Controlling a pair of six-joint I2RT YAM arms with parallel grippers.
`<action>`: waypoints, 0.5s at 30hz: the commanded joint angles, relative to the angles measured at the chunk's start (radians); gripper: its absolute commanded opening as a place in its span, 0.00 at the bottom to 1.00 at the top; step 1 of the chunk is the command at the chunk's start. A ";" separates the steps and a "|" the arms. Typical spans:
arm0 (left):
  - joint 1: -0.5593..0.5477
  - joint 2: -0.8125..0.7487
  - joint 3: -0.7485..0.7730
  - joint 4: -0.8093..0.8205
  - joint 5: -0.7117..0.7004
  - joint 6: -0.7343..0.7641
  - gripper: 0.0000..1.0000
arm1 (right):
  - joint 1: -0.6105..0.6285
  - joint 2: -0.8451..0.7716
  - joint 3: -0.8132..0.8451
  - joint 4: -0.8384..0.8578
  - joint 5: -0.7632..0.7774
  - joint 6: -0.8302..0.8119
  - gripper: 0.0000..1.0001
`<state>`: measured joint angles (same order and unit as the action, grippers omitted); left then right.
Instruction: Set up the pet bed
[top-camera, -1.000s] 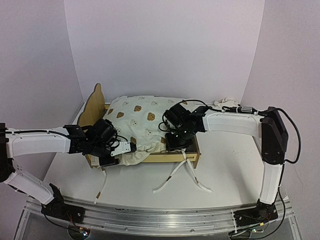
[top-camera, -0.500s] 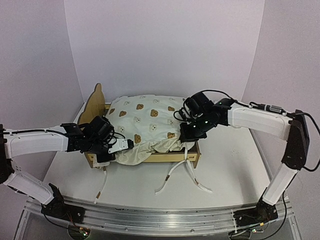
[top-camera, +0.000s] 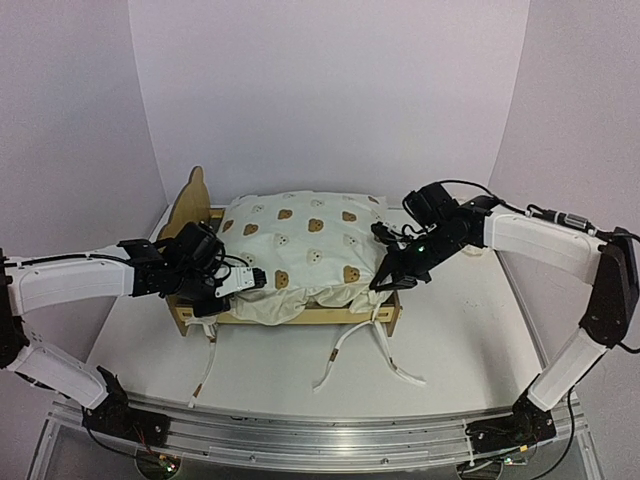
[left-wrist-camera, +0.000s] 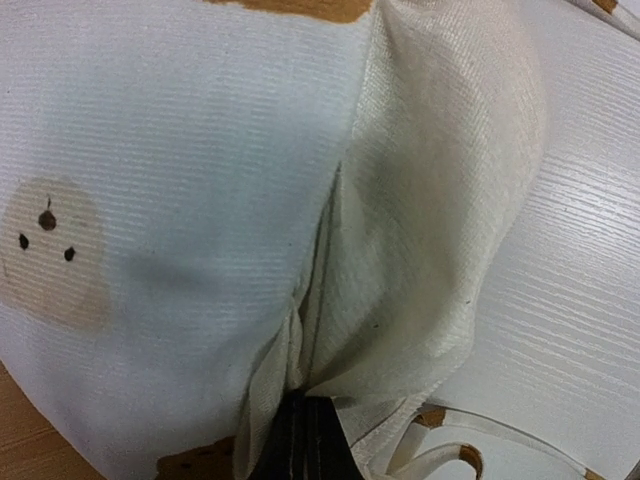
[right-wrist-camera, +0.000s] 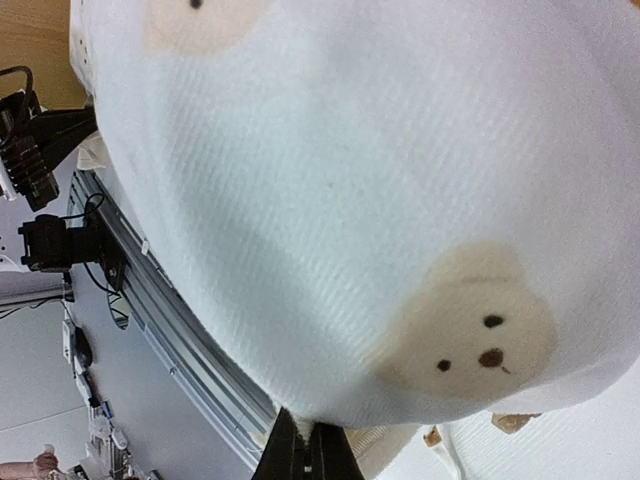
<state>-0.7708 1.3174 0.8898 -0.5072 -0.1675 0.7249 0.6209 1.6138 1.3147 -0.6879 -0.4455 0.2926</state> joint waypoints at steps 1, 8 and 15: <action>0.010 -0.032 0.008 -0.012 -0.003 0.024 0.00 | -0.068 -0.013 0.021 -0.172 0.007 -0.030 0.05; 0.016 -0.035 0.050 0.016 -0.014 0.026 0.00 | -0.101 -0.025 0.181 -0.377 0.395 0.035 0.47; 0.018 -0.032 0.075 0.024 -0.025 0.016 0.00 | 0.116 -0.061 0.228 -0.305 0.561 0.007 0.47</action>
<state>-0.7619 1.3115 0.9121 -0.5052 -0.1641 0.7410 0.5517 1.6024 1.5202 -1.0239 -0.0397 0.3244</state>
